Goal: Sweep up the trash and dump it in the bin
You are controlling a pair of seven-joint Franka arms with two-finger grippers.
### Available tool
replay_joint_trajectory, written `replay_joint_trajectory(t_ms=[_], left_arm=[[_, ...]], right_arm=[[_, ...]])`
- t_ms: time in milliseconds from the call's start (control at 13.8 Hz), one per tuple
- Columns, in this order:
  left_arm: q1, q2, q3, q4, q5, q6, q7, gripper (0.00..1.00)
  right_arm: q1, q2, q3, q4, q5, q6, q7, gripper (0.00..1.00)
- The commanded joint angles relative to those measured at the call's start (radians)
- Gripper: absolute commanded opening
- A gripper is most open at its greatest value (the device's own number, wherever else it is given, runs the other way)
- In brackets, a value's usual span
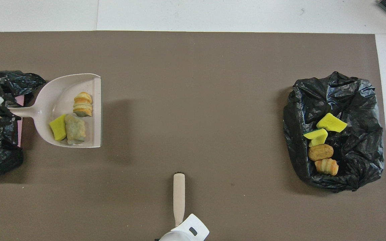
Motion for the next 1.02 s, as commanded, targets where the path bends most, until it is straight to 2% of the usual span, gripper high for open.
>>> replay_joint_trajectory(t_ms=[0, 73, 145, 218, 291, 364, 582, 655, 945], left_arm=[[0.108, 0.013, -0.011, 0.036, 0.031, -0.031, 0.119, 0.00], [0.137, 0.013, -0.011, 0.040, 0.054, -0.029, 0.153, 0.00], [0.166, 0.016, -0.011, 0.047, 0.072, -0.026, 0.185, 0.00], [0.197, 0.019, -0.011, 0.059, 0.091, -0.019, 0.207, 0.00], [0.235, 0.022, -0.011, 0.064, 0.117, -0.009, 0.228, 0.00], [0.269, 0.024, -0.011, 0.066, 0.143, 0.009, 0.257, 0.00], [0.346, 0.024, -0.011, 0.064, 0.238, 0.143, 0.275, 0.00], [0.363, 0.024, -0.011, 0.063, 0.265, 0.183, 0.273, 0.00], [0.357, 0.030, -0.010, 0.052, 0.515, 0.320, 0.210, 0.00]], right_arm=[[0.025, -0.018, -0.004, -0.061, 0.008, 0.080, -0.017, 0.00], [0.025, -0.016, -0.004, -0.069, 0.010, 0.087, -0.020, 0.00], [0.025, -0.016, -0.004, -0.069, 0.010, 0.084, -0.030, 0.08], [0.022, -0.013, -0.004, -0.068, 0.010, 0.079, -0.043, 0.26], [0.016, -0.005, -0.004, -0.062, 0.010, 0.077, -0.058, 0.38], [0.013, 0.001, -0.004, -0.052, 0.010, 0.076, -0.059, 0.65], [-0.040, 0.013, -0.007, 0.001, 0.008, 0.076, -0.063, 0.69], [-0.071, 0.007, -0.005, 0.027, 0.008, 0.070, -0.061, 0.79], [-0.181, -0.017, -0.014, 0.121, 0.008, -0.051, -0.063, 1.00]])
